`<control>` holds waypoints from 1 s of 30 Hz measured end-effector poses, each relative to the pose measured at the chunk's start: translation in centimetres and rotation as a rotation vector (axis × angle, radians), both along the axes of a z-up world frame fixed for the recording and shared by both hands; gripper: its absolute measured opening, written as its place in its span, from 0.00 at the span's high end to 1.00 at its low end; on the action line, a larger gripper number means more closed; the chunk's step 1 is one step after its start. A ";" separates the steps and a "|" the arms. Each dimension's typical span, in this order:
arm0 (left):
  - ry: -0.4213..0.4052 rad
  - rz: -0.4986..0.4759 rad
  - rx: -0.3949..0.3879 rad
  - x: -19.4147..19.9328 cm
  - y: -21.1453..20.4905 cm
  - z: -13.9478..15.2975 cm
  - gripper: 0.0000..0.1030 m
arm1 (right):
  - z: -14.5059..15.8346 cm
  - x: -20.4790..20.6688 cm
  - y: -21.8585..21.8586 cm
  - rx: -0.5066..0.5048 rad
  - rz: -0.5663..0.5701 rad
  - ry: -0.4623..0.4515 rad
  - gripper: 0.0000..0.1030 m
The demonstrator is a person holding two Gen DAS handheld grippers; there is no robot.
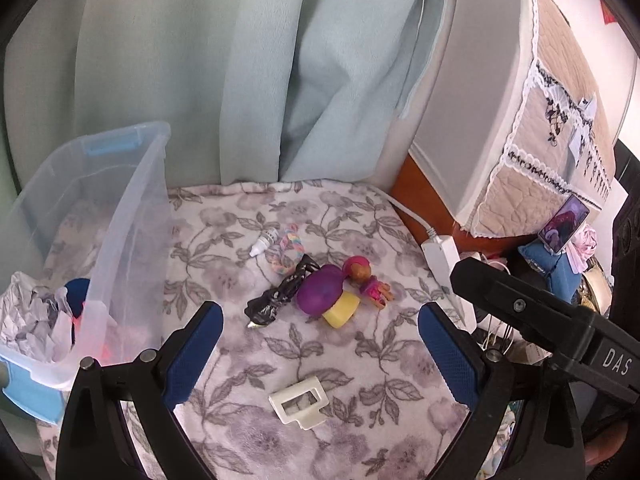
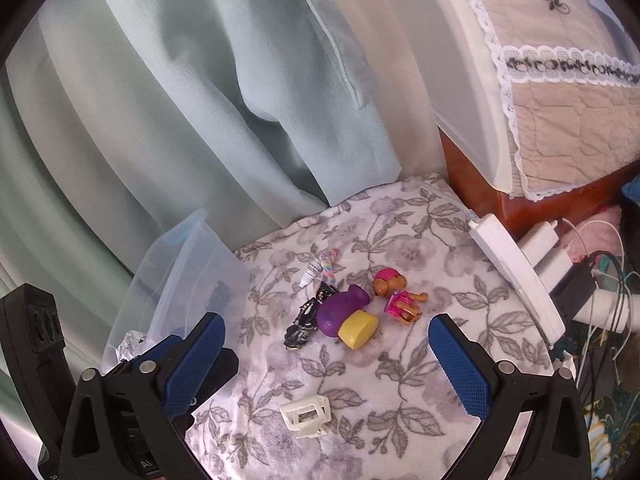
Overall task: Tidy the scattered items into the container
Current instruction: 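Withdraw both tools from the box toward the remaining items, then close the left tool on the white plastic clip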
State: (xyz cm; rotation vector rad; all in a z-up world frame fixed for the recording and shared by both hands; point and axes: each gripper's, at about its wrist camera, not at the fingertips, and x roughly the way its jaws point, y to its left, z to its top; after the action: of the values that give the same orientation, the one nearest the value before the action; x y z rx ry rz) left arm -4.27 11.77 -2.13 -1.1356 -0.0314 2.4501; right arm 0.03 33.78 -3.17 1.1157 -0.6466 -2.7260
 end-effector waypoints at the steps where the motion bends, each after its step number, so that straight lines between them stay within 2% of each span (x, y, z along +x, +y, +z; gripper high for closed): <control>1: -0.017 0.006 0.001 0.0 0.0 -0.6 0.05 | -0.4 0.0 0.2 0.003 -0.001 -0.008 0.00; 7: -0.178 0.040 -0.031 0.4 0.3 -5.7 0.05 | -3.7 -0.1 1.0 -0.022 -0.022 -0.094 0.00; 16: -0.277 0.134 -0.014 0.5 -0.4 -9.6 0.05 | -7.1 0.0 1.3 -0.023 -0.024 -0.190 0.00; 21: -0.337 0.123 0.009 0.5 0.1 -11.6 0.05 | -7.8 0.0 1.5 -0.026 -0.032 -0.212 0.00; 30: -0.391 0.145 -0.025 0.2 0.9 -13.6 0.05 | -8.9 -0.2 1.6 -0.025 -0.036 -0.241 0.00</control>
State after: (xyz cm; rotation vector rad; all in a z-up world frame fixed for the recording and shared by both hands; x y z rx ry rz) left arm -4.09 12.71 -15.68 -1.6585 -0.2085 2.3143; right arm -0.14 35.36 -12.10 1.4541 -0.7361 -2.6271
